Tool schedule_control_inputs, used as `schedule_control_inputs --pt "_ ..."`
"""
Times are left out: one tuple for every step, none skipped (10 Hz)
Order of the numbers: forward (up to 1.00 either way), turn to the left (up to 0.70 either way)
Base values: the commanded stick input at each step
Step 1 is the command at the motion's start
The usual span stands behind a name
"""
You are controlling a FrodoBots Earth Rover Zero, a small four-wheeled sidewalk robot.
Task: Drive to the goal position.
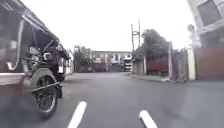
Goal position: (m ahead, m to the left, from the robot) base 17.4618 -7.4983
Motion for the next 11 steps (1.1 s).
schedule_control_inputs --pt "0.7 0.0" --pt "0.7 0.0" --pt "0.7 0.0" --pt "0.7 0.0" --pt "0.7 0.0" --pt "0.7 0.0" --pt "0.7 0.0" --pt "0.7 0.0" --pt "0.7 0.0" --pt "0.7 0.0" --pt "0.7 0.0"
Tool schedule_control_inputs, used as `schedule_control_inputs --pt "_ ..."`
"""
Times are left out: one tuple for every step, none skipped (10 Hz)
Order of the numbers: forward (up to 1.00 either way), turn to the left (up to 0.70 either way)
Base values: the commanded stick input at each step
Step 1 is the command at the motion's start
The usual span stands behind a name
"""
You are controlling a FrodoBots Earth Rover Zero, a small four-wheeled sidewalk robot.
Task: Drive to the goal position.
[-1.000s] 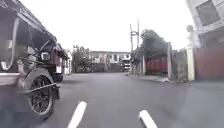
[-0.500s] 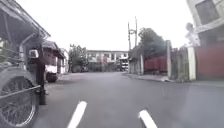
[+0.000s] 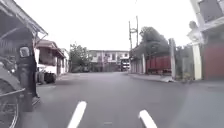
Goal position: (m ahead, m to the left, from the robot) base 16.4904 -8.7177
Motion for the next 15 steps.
schedule_control_inputs --pt "0.7 0.0" --pt "0.7 0.0" --pt "0.7 0.0" --pt "0.7 0.0" --pt "0.7 0.0" --pt "0.7 0.0" --pt "0.7 0.0" --pt "0.7 0.0" --pt "0.7 0.0" --pt "0.7 0.0" --pt "0.7 0.0" --pt "0.7 0.0" --pt "0.7 0.0" --pt "0.7 0.0" --pt "0.7 0.0"
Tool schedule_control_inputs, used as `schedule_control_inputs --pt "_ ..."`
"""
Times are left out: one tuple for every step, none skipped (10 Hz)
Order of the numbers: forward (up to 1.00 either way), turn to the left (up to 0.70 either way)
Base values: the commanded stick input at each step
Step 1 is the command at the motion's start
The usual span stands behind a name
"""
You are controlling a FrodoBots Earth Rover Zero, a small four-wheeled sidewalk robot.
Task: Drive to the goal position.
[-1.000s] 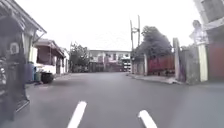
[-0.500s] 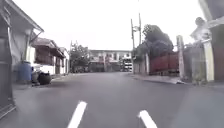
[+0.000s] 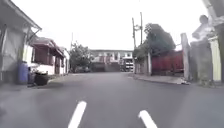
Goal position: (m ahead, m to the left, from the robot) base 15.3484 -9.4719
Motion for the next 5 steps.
schedule_control_inputs --pt "0.7 0.0" --pt "0.7 0.0" --pt "0.7 0.0" --pt "0.7 0.0" --pt "0.7 0.0"
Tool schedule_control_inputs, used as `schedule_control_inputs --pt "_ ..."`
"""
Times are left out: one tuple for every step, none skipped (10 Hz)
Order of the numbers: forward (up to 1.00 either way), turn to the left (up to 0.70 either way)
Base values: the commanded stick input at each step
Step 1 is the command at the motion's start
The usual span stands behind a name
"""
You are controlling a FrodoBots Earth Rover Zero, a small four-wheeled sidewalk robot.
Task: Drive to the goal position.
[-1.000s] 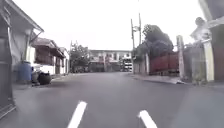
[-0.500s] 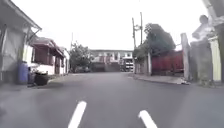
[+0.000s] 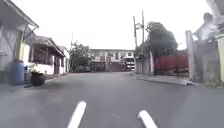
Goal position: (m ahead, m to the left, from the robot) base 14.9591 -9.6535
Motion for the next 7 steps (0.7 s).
schedule_control_inputs --pt "0.7 0.0" --pt "0.7 0.0" --pt "0.7 0.0" --pt "0.7 0.0" --pt "0.7 0.0" --pt "0.7 0.0" --pt "0.7 0.0"
